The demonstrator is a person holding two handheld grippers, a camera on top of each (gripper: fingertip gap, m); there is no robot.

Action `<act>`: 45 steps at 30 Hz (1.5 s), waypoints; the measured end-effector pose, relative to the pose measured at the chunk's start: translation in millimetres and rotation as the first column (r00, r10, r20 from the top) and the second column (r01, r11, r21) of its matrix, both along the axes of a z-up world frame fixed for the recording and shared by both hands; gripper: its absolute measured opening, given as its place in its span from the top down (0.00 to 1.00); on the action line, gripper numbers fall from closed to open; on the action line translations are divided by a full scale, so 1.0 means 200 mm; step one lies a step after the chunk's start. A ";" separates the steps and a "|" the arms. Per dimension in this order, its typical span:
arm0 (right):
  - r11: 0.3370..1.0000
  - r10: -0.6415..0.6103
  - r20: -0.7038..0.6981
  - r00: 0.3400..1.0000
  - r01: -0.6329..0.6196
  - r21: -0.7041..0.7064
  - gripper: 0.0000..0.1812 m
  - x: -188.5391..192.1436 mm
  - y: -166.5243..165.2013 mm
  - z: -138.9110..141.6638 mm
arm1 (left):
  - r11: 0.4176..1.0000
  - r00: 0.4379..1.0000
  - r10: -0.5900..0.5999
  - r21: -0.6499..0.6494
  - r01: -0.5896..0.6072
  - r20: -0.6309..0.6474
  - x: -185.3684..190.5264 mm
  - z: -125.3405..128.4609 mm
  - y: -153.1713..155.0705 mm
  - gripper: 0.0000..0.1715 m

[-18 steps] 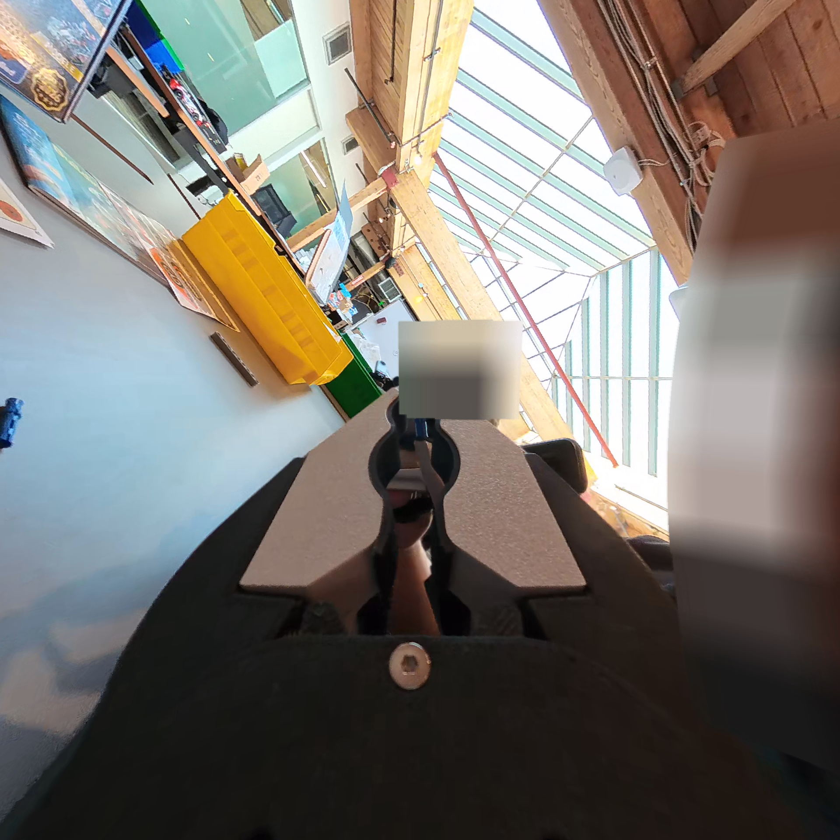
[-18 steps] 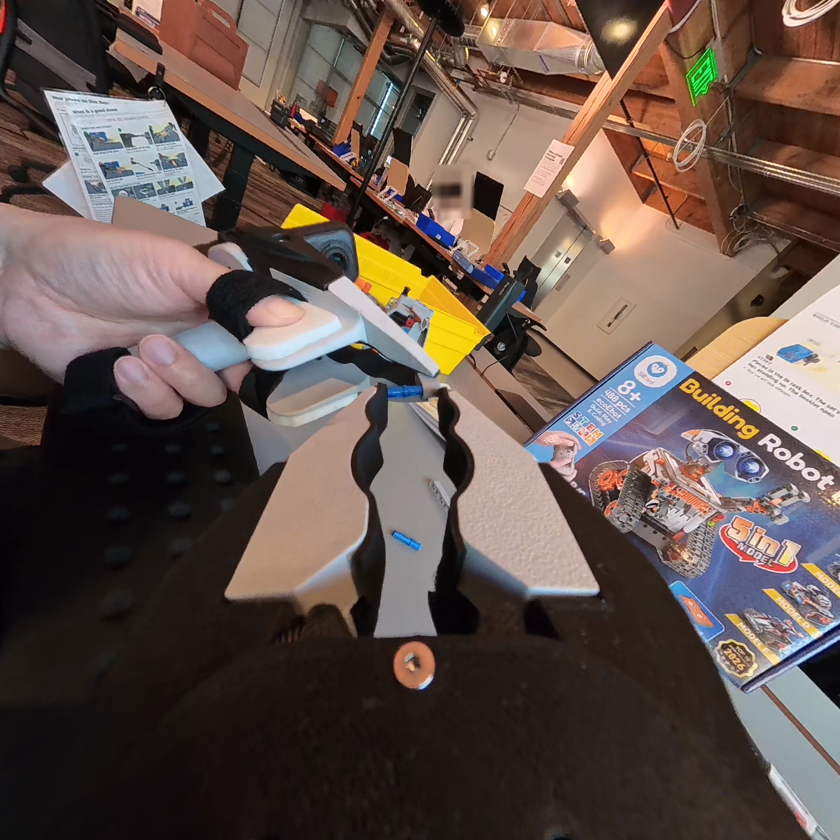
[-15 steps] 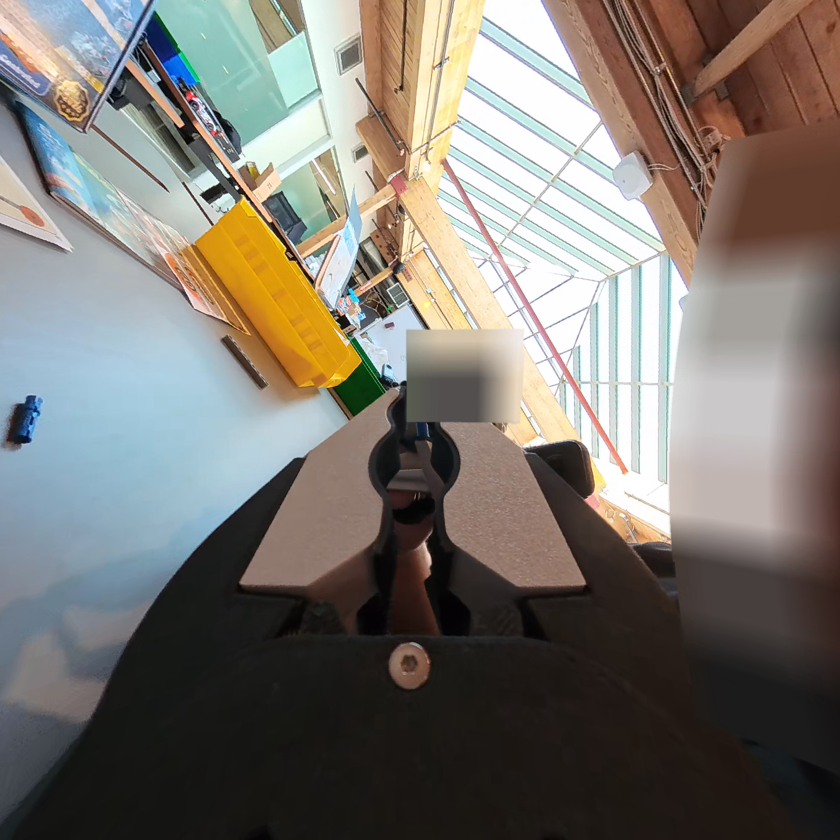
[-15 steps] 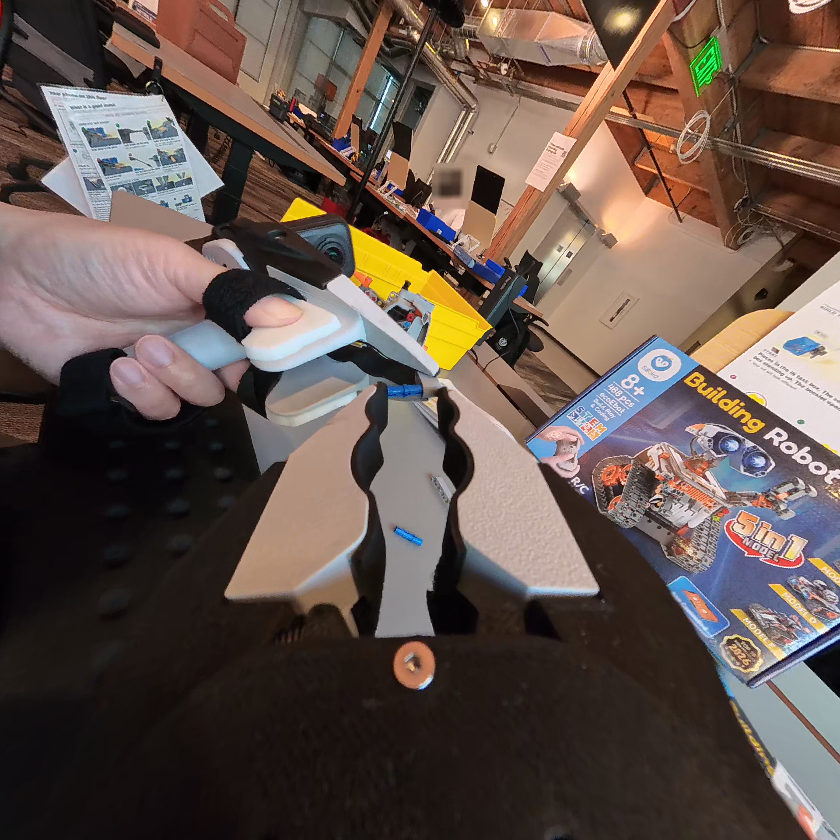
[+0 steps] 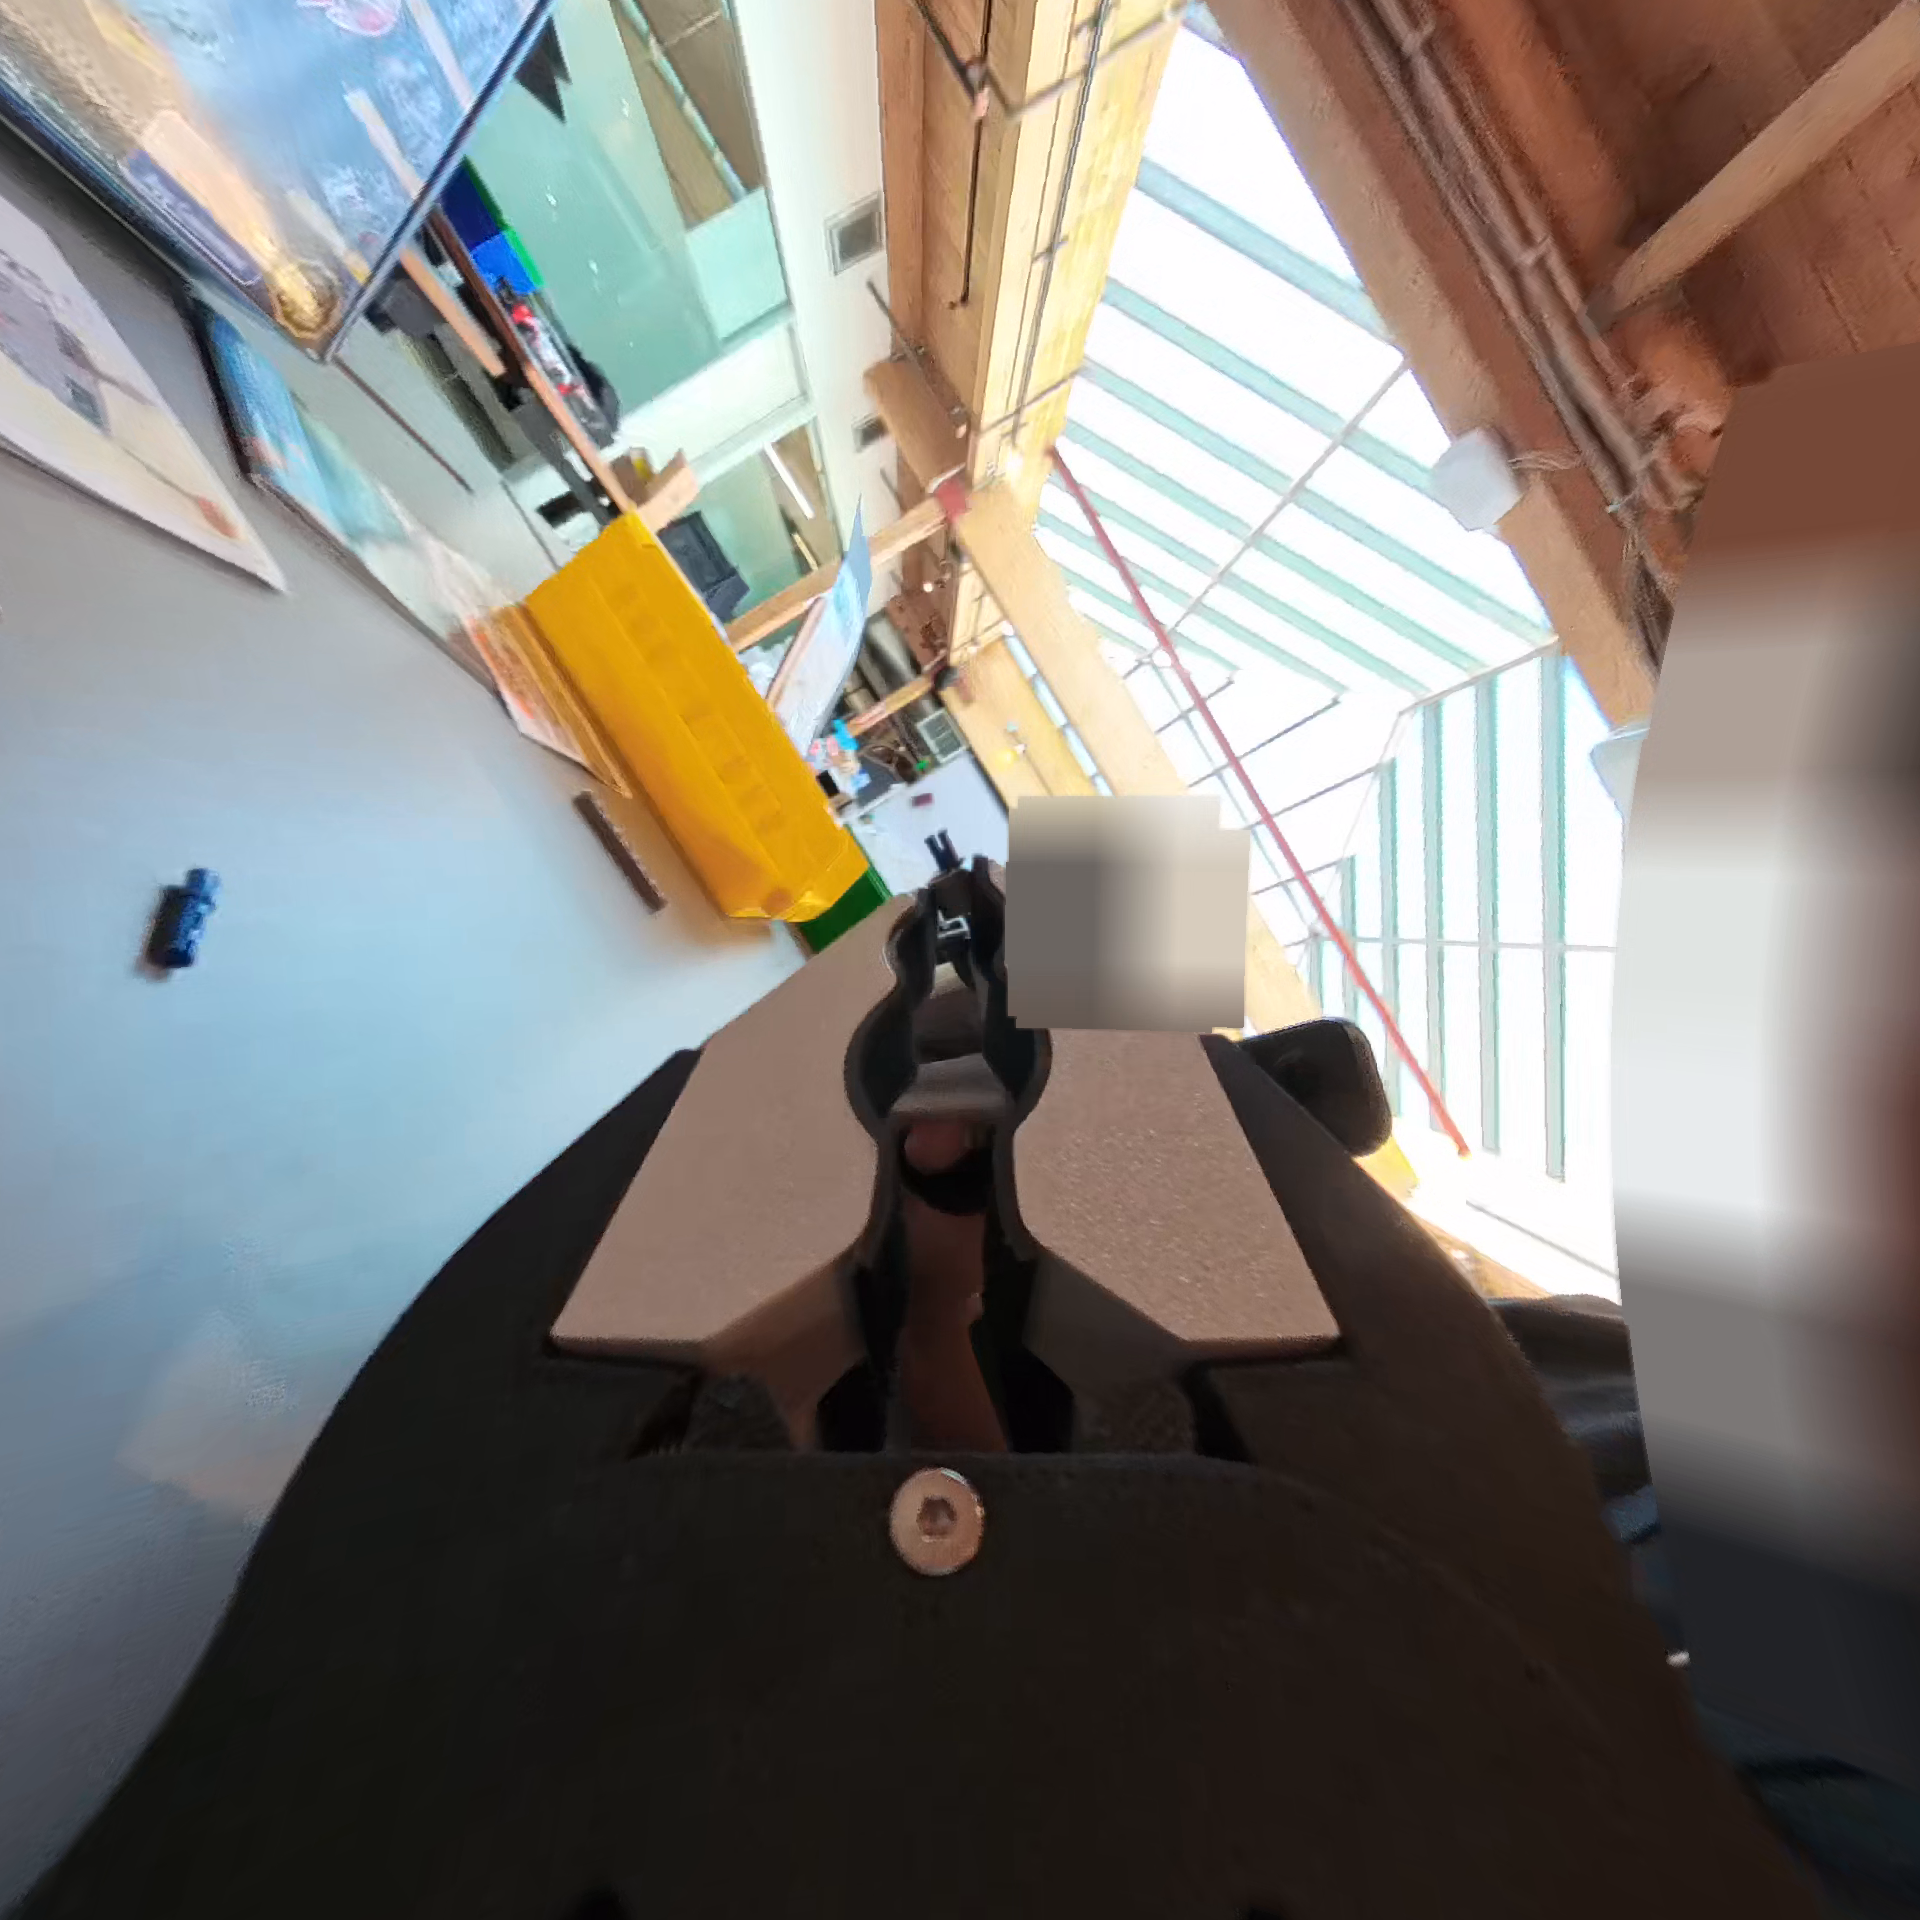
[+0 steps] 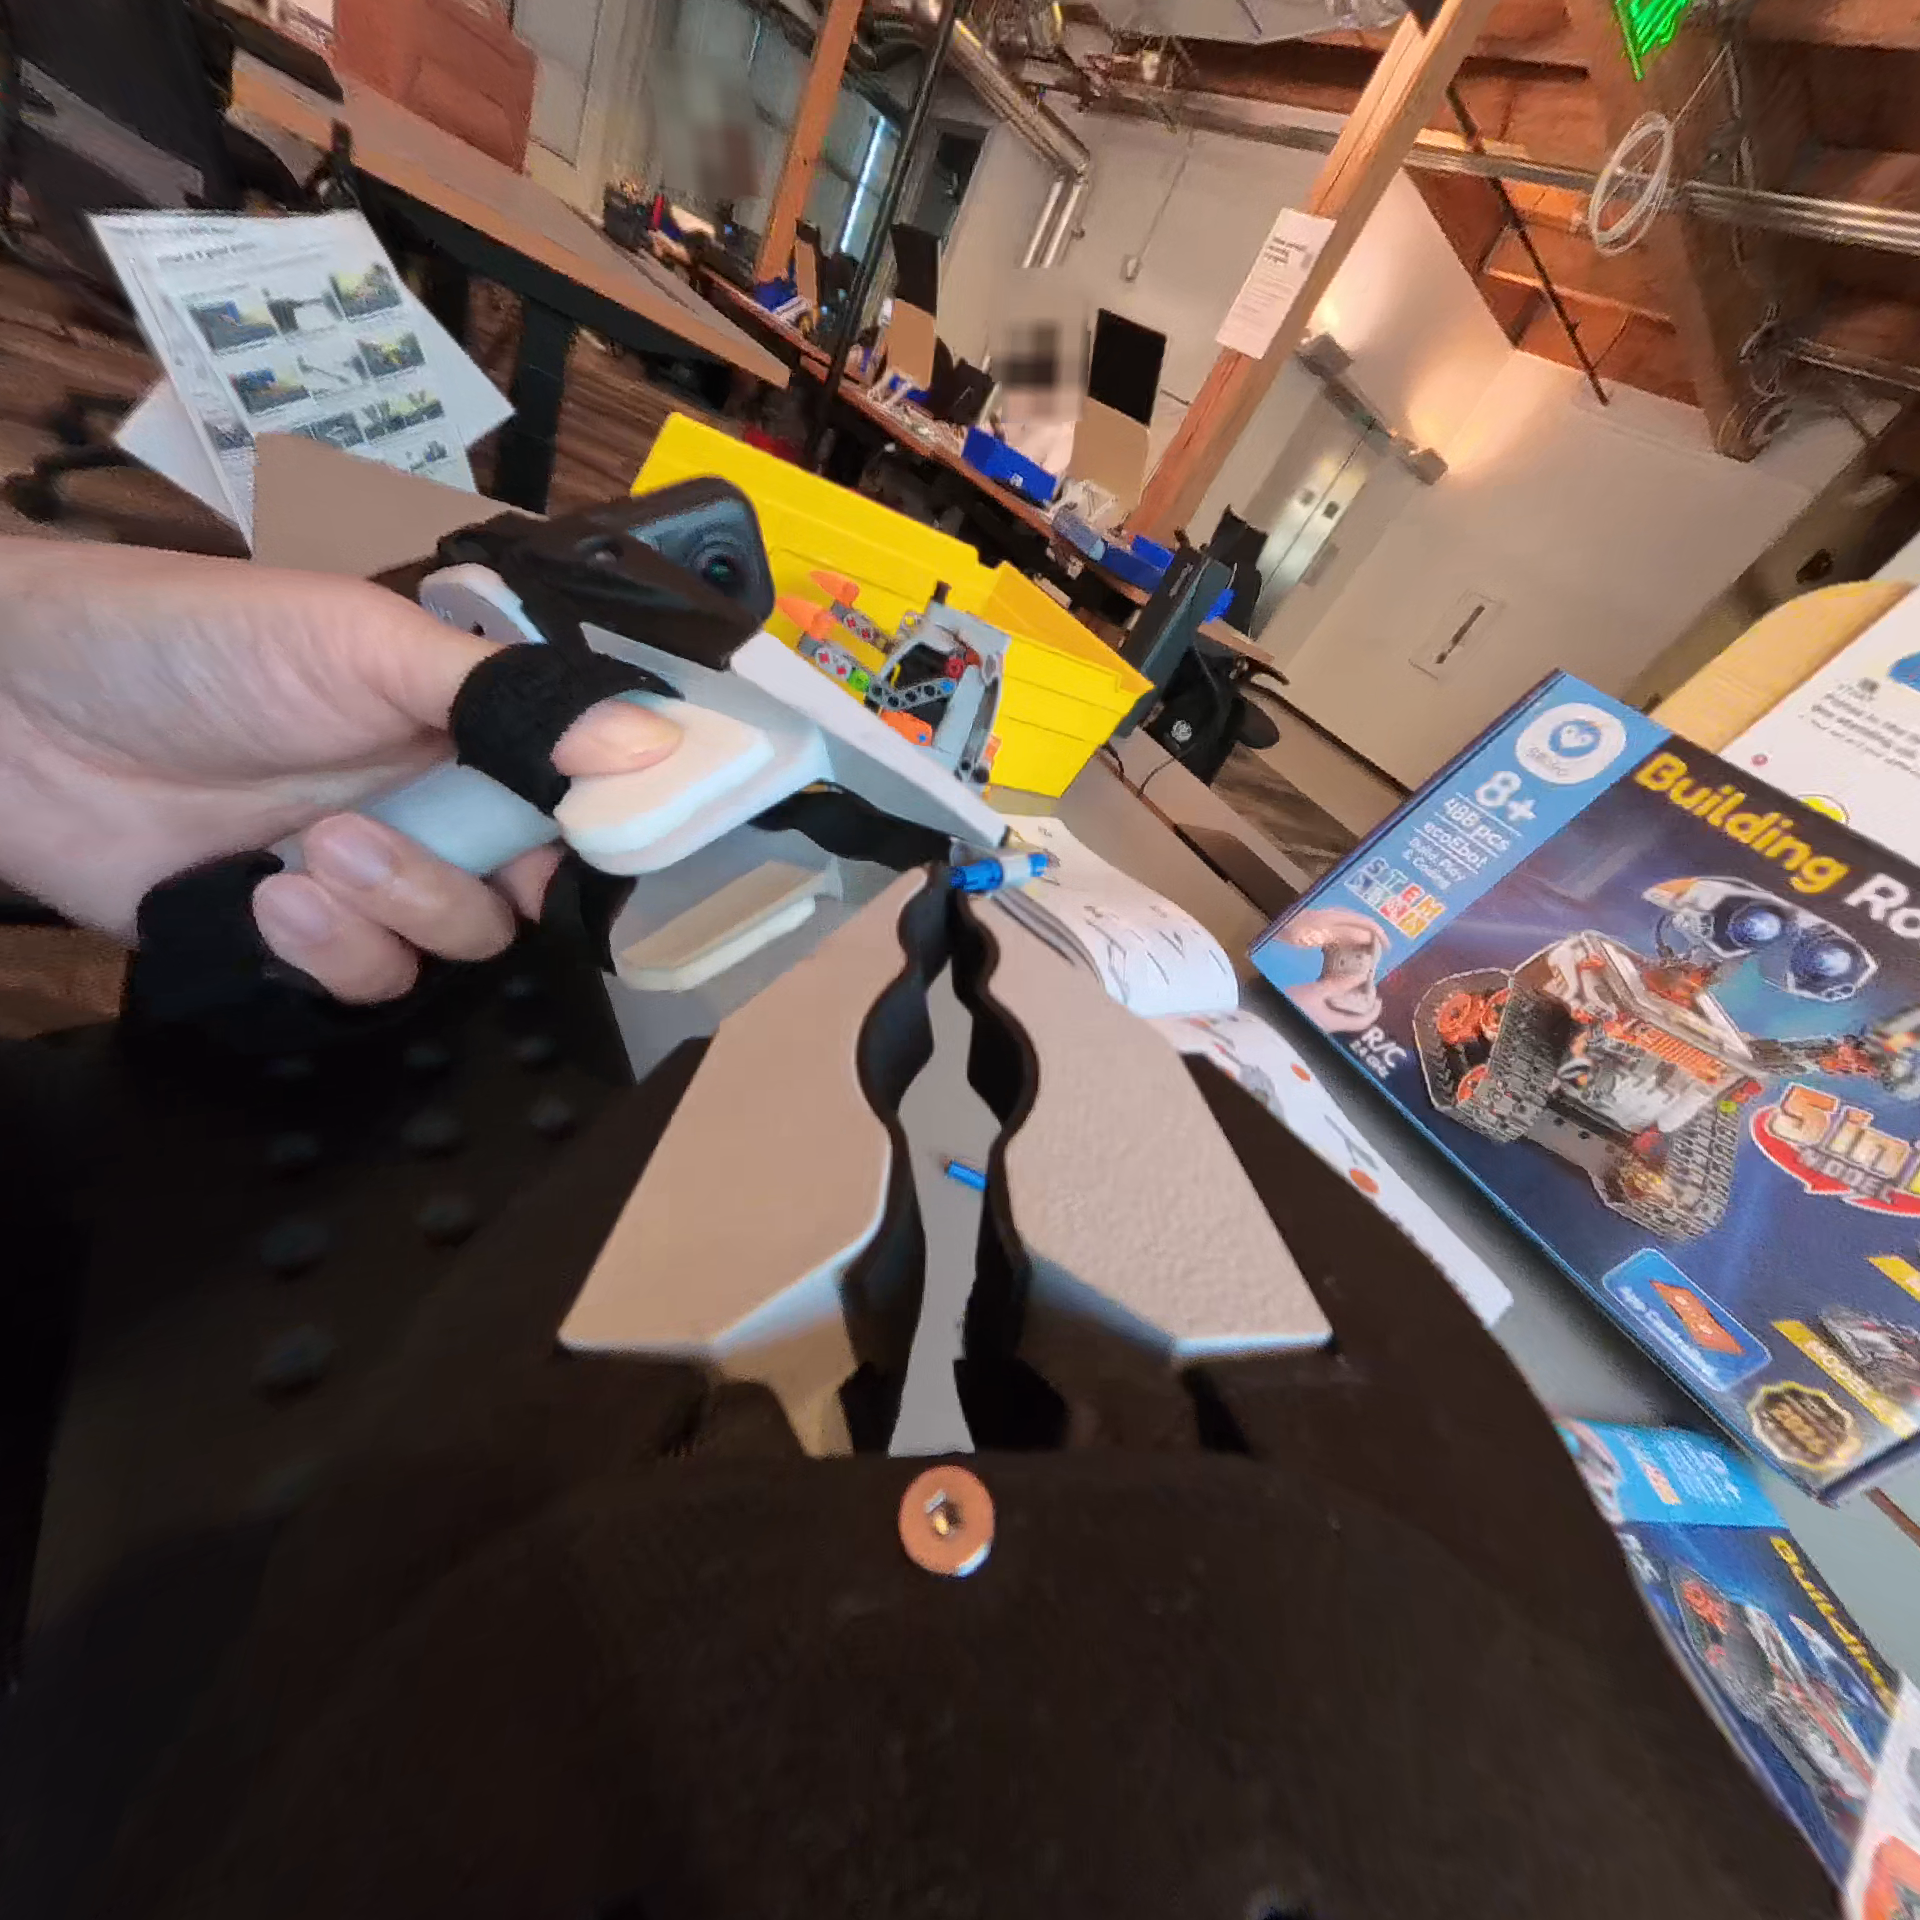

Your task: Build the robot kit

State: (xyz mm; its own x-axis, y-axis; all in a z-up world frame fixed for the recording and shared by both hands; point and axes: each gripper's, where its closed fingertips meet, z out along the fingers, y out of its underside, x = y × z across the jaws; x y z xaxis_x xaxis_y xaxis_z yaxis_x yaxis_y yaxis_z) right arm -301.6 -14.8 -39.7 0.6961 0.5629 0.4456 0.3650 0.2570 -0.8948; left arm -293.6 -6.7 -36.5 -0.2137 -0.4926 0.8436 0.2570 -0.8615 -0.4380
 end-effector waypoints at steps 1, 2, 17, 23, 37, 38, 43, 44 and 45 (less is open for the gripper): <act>1.000 -0.002 0.000 1.000 0.002 -0.009 1.00 0.00 0.01 -0.01 | 1.000 1.000 -0.012 -0.006 0.012 0.007 0.00 0.00 0.00 0.98; 1.000 -0.002 -0.007 1.000 0.002 -0.028 1.00 0.00 0.02 -0.01 | 1.000 1.000 -0.012 -0.011 0.012 0.007 0.00 0.00 0.01 0.98; 0.994 0.106 0.050 0.993 -0.105 -0.021 0.85 -0.02 -0.02 -0.05 | 0.998 0.996 -0.066 0.006 0.066 -0.064 -0.04 -0.04 0.01 0.98; 0.996 0.088 0.079 0.993 -0.087 -0.014 0.88 -0.01 0.00 -0.06 | 0.994 0.988 -0.103 0.018 0.105 -0.115 -0.02 -0.07 -0.03 0.97; 0.992 0.112 0.083 0.990 -0.107 -0.060 0.92 0.00 -0.02 -0.10 | 0.988 0.977 -0.153 -0.008 0.154 -0.151 0.00 -0.11 -0.06 0.97; 0.992 0.113 0.087 0.990 -0.107 -0.066 0.92 0.00 -0.02 -0.10 | 0.988 0.976 -0.153 -0.009 0.154 -0.155 0.00 -0.12 -0.06 0.97; 0.991 0.116 0.078 0.990 -0.110 -0.077 0.92 0.01 -0.03 -0.11 | 0.987 0.973 -0.161 -0.018 0.160 -0.165 0.01 -0.13 -0.07 0.97; 0.990 0.119 0.077 0.990 -0.112 -0.082 0.92 0.01 -0.03 -0.12 | 0.987 0.973 -0.162 -0.017 0.161 -0.167 0.01 -0.13 -0.07 0.97; 0.990 0.120 0.076 0.990 -0.114 -0.085 0.92 0.01 -0.03 -0.12 | 0.986 0.972 -0.163 -0.016 0.163 -0.171 0.01 -0.13 -0.07 0.97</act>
